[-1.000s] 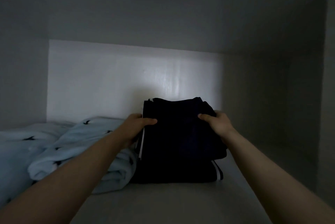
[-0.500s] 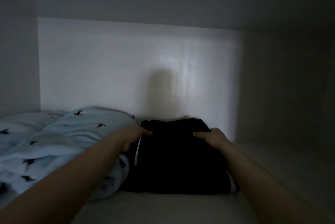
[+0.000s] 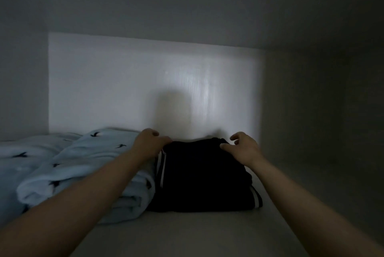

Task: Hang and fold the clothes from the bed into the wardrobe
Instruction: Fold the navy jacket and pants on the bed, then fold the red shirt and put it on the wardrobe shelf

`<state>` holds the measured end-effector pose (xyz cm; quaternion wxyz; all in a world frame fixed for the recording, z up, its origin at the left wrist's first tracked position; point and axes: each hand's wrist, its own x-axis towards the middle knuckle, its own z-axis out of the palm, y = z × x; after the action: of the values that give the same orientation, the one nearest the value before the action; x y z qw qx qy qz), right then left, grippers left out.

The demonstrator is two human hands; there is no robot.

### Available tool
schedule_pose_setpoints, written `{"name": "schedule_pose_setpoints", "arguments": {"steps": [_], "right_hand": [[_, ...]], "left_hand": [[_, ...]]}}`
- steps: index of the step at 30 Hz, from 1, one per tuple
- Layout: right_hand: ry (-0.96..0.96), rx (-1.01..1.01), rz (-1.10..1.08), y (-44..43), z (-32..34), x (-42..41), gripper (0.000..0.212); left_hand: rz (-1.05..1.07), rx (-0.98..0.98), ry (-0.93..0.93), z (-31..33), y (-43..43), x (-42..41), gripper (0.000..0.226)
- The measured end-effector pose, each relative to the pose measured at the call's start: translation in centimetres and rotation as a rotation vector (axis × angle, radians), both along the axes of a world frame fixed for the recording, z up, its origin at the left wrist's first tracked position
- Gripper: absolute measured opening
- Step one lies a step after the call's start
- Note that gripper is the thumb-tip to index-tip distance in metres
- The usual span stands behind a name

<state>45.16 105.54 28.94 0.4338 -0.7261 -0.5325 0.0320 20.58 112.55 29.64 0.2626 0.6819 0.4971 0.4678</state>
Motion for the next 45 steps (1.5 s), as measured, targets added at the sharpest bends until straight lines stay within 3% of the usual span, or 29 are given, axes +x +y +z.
{"name": "schedule_pose_setpoints", "arguments": {"steps": [5,7,9,12,16,18,20,32,37,45], "right_hand": [[0.020,0.066,-0.013,-4.5,0.1,-2.7,0.039],[0.015,0.089,-0.037,-6.8,-0.2,-3.8,0.039],[0.013,0.109,-0.075,-9.3,-0.5,-4.9,0.040],[0.006,0.135,-0.137,-13.3,-0.9,-6.4,0.037],[-0.017,0.214,-0.251,-20.2,-1.1,-7.6,0.033],[-0.032,0.252,-0.305,-24.1,-1.0,-7.9,0.029],[-0.052,0.292,-0.353,-28.4,-0.5,-8.1,0.025],[-0.110,0.400,-0.540,-53.2,0.1,-10.1,0.024],[-0.141,0.407,-0.703,-62.5,-0.4,-12.3,0.025],[-0.171,0.418,-1.032,-74.6,-1.5,-18.2,0.024]], "left_hand": [[-0.116,0.081,0.021,0.2,-2.8,-1.4,0.059],[-0.197,0.077,-0.004,-0.1,-4.3,-1.9,0.048],[-0.273,0.097,0.002,-0.4,-5.6,-2.4,0.018],[-0.398,0.114,0.025,-0.2,-8.1,-2.4,0.030],[-0.601,0.005,-0.136,0.5,-13.3,-1.3,0.013],[-0.676,-0.036,-0.155,0.5,-16.5,-0.4,0.036],[-0.746,-0.028,-0.166,0.6,-20.0,0.6,0.043],[-1.111,-0.036,-0.255,-0.3,-42.1,5.1,0.036],[-1.267,-0.031,-0.227,-0.4,-49.9,6.6,0.027],[-1.637,-0.063,-0.207,-0.6,-60.7,7.2,0.033]]}}
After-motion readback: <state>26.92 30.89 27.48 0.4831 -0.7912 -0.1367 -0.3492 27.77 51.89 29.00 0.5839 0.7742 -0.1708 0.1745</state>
